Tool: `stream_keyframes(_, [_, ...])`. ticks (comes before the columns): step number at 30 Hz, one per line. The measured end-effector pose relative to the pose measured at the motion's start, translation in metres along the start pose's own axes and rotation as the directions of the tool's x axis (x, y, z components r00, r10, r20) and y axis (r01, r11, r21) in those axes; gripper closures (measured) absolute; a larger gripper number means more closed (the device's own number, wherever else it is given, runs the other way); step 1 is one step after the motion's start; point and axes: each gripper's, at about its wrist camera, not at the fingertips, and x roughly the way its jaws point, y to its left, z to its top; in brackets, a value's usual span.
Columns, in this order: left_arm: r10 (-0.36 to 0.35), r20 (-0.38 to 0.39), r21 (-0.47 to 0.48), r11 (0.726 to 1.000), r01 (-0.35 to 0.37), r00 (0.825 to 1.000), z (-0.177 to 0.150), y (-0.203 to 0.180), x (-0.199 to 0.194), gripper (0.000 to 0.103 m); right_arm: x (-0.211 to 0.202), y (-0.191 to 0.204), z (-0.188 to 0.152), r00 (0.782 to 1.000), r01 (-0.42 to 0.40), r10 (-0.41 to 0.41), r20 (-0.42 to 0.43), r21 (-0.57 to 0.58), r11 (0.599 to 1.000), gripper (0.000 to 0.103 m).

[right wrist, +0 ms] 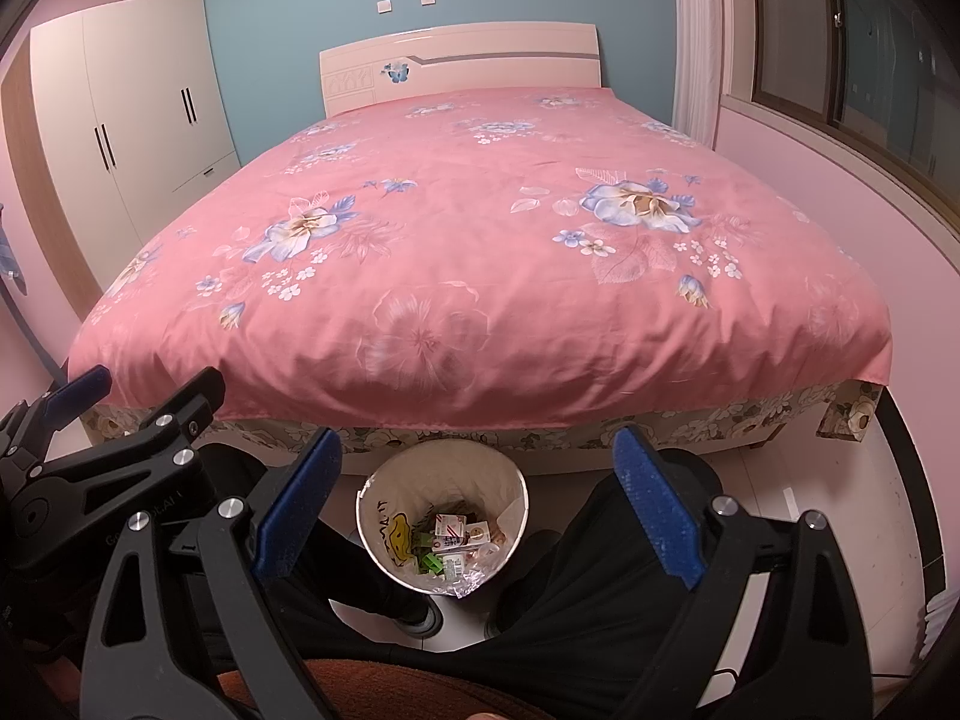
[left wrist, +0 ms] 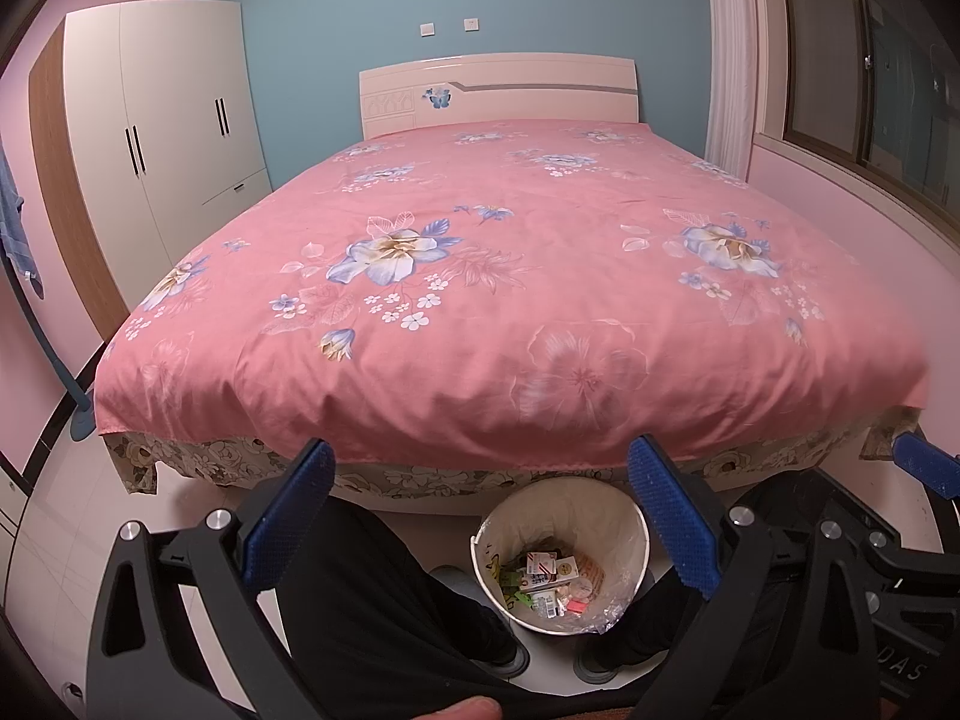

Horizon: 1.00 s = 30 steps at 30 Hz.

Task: Collect trash

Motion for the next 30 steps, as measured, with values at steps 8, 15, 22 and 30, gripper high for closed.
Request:
stream_keyframes(8, [0.000,0.000,0.000,1.000,0.000,1.000,0.000,0.000,0.000,0.004,0.000,-0.001,0.000,1.000,0.000,0.000,0.000,0.001,1.000,0.013])
stream_keyframes(15, [-0.003,0.005,-0.001,1.000,0.003,1.000,0.000,0.001,0.000,0.004,0.000,-0.001,0.000,1.000,-0.002,0.002,0.000,0.004,1.000,0.013])
stream_keyframes(22, [-0.005,0.017,0.002,1.000,0.005,1.000,-0.001,0.005,-0.002,0.004,-0.001,0.004,-0.002,1.000,-0.001,0.001,0.004,0.009,1.000,0.013])
stream_keyframes(30, [-0.003,0.005,0.005,1.000,0.003,1.000,0.000,0.007,-0.002,0.004,-0.001,0.010,-0.004,1.000,0.005,-0.005,-0.003,0.017,1.000,0.013])
